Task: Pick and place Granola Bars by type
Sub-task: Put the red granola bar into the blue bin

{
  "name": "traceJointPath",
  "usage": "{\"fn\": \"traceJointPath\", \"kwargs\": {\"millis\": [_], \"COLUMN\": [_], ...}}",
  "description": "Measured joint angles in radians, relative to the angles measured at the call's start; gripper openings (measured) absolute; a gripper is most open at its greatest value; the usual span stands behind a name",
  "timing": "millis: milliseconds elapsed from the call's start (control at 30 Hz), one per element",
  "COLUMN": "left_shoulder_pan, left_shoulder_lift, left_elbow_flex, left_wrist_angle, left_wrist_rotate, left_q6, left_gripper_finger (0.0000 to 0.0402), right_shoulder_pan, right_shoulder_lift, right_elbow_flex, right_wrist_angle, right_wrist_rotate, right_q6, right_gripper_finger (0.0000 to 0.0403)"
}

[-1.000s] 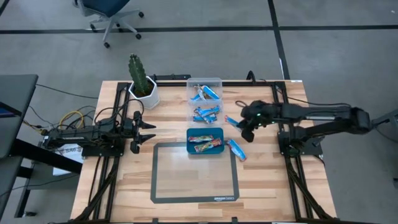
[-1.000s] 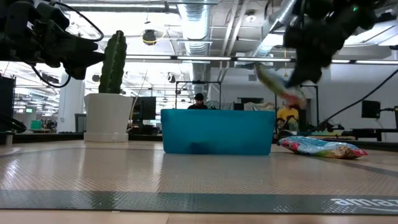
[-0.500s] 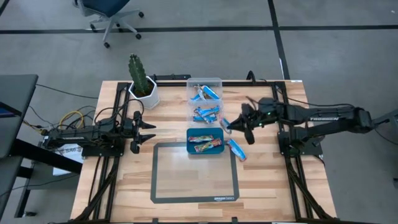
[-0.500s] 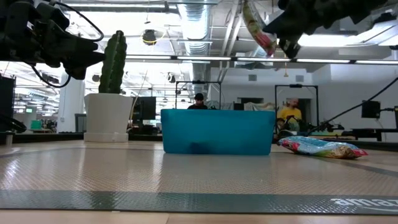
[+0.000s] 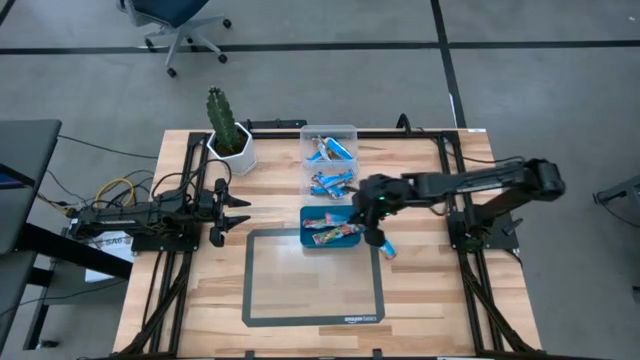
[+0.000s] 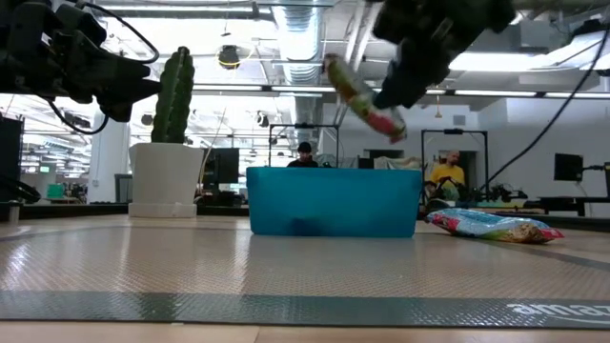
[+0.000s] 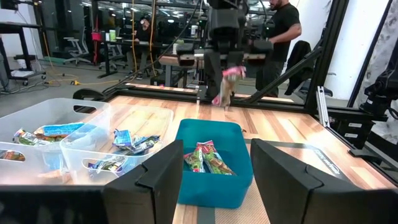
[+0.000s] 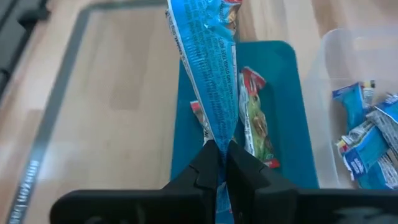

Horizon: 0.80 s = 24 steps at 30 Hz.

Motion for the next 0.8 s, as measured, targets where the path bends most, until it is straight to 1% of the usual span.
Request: {"fn": "traceJointPath", "kwargs": {"millis": [167, 367, 567, 700, 733, 800], "left_shoulder_pan": [0.000, 0.000, 0.000, 0.000, 0.000, 0.000], "left_shoulder_lift": [0.000, 0.000, 0.000, 0.000, 0.000, 0.000], "left_elbow_flex": [0.000, 0.000, 0.000, 0.000, 0.000, 0.000], "left_wrist_angle": [0.000, 0.000, 0.000, 0.000, 0.000, 0.000], "left_wrist_rotate": [0.000, 0.000, 0.000, 0.000, 0.000, 0.000], "left_q6": [0.000, 0.000, 0.000, 0.000, 0.000, 0.000], "left_gripper_finger": [0.0180, 0.0180, 0.0180, 0.0180, 0.0180, 0.0180], "right_shoulder_pan": [-0.010, -0.023, -0.021, -0.022, -0.023, -0.023], "right_shoulder_lift": [0.121, 0.199, 0.199, 0.177, 0.169, 0.149], "right_elbow_flex": [0.094, 0.167, 0.173, 0.175, 0.174, 0.173], "right_wrist_angle": [-0.074, -0.148, -0.159, -0.189, -0.220, -0.267], "right_wrist_rotate": [0.002, 0.003, 0.002, 0.003, 0.008, 0.057], "right_q6": [-0.042, -0.069, -0.066, -0.020, 0.002, 0.057], "right_gripper_finger": [0.0017, 0.0058, 0.0106, 0.0126, 0.0129, 0.0134]}}
